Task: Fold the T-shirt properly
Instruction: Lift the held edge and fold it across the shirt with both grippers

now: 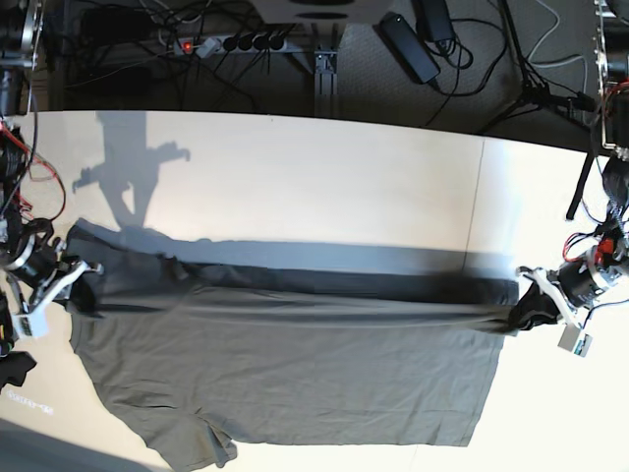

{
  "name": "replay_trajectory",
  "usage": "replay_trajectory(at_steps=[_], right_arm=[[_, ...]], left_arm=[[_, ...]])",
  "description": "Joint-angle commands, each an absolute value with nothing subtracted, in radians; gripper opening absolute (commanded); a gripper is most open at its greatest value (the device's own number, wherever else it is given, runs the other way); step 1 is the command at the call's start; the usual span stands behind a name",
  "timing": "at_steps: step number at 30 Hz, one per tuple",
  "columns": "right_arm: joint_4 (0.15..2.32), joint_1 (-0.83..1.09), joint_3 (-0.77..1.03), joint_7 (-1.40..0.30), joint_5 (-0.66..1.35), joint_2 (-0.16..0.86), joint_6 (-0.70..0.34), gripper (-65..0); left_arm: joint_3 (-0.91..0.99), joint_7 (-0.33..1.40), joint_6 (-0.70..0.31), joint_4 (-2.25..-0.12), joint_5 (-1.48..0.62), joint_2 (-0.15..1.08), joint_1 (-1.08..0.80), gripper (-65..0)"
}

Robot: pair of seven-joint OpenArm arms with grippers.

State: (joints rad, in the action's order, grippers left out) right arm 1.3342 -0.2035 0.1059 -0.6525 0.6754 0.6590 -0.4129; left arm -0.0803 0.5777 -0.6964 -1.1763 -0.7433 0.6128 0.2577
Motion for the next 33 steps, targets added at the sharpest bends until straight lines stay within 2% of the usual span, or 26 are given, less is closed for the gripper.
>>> replay_trajectory(at_steps=[1, 8, 9, 12, 13, 15, 16, 22, 23, 24, 25, 26, 27, 28, 29, 33], right_arm=[[1.327, -0.261, 0.083, -0.628, 0.651, 0.684, -0.469, -65.0], [1.191, -0.468, -0.141, -0.597, 0.556, 0.68, -0.468, -65.0], [1.172, -0.486, -0.162, -0.573, 0.524, 0.677, -0.468, -65.0], [1.124, -0.521, -0.188, -0.485, 0.422, 0.653, -0.468, -65.0], [1.111, -0.527, -0.188, -0.463, 0.405, 0.645, -0.467, -56.0], [1.098, -0.535, -0.187, -0.455, 0.4, 0.633, -0.464, -29.1], [1.093, -0.538, -0.187, -0.454, 0.401, 0.627, -0.463, -20.1], [1.093, -0.554, -0.177, -0.427, 0.42, 0.592, -0.461, -20.3], [1.092, -0.557, -0.177, -0.428, 0.426, 0.584, -0.461, -20.4], [1.091, -0.557, -0.177, -0.429, 0.426, 0.577, -0.461, -21.4], [1.087, -0.556, -0.177, -0.43, 0.423, 0.566, -0.461, -25.2], [1.079, -0.556, -0.177, -0.43, 0.411, 0.556, -0.46, -33.5], [1.066, -0.556, -0.177, -0.43, 0.396, 0.542, -0.459, -45.5], [1.051, -0.556, -0.177, -0.43, 0.383, 0.528, -0.459, -59.3], [1.032, -0.556, -0.177, -0.43, 0.366, 0.514, -0.458, -65.0], [0.942, -0.556, -0.177, -0.419, 0.317, 0.483, -0.449, -65.0]], left_arm=[[-0.08, 0.557, -0.698, -1.162, -0.75, 0.632, 0.307, -65.0], [-0.123, 0.526, -0.698, -1.032, -0.728, 0.606, 0.444, -65.0], [-0.136, 0.51, -0.698, -1.023, -0.715, 0.601, 0.459, -59.2], [-0.178, 0.472, -0.698, -1.014, -0.659, 0.596, 0.488, -30.1], [-0.189, 0.467, -0.698, -1.014, -0.647, 0.596, 0.495, -24.1], [-0.196, 0.466, -0.698, -1.015, -0.646, 0.594, 0.506, -22.4], [-0.196, 0.463, -0.698, -1.014, -0.646, 0.593, 0.513, -22.4], [-0.196, 0.411, -0.698, -1.015, -0.653, 0.575, 0.532, -23.3], [-0.196, 0.415, -0.698, -1.014, -0.651, 0.564, 0.532, -25.0], [-0.196, 0.423, -0.698, -1.014, -0.643, 0.551, 0.531, -30.0], [-0.196, 0.438, -0.698, -1.014, -0.63, 0.538, 0.531, -38.1], [-0.196, 0.457, -0.698, -1.012, -0.617, 0.521, 0.531, -48.9], [-0.196, 0.464, -0.698, -1.008, -0.599, 0.505, 0.532, -59.5], [-0.196, 0.464, -0.698, -1.0, -0.583, 0.491, 0.532, -65.0], [-0.196, 0.465, -0.698, -0.989, -0.569, 0.479, 0.532, -65.0], [-0.196, 0.469, -0.698, -0.903, -0.538, 0.437, 0.532, -65.0]])
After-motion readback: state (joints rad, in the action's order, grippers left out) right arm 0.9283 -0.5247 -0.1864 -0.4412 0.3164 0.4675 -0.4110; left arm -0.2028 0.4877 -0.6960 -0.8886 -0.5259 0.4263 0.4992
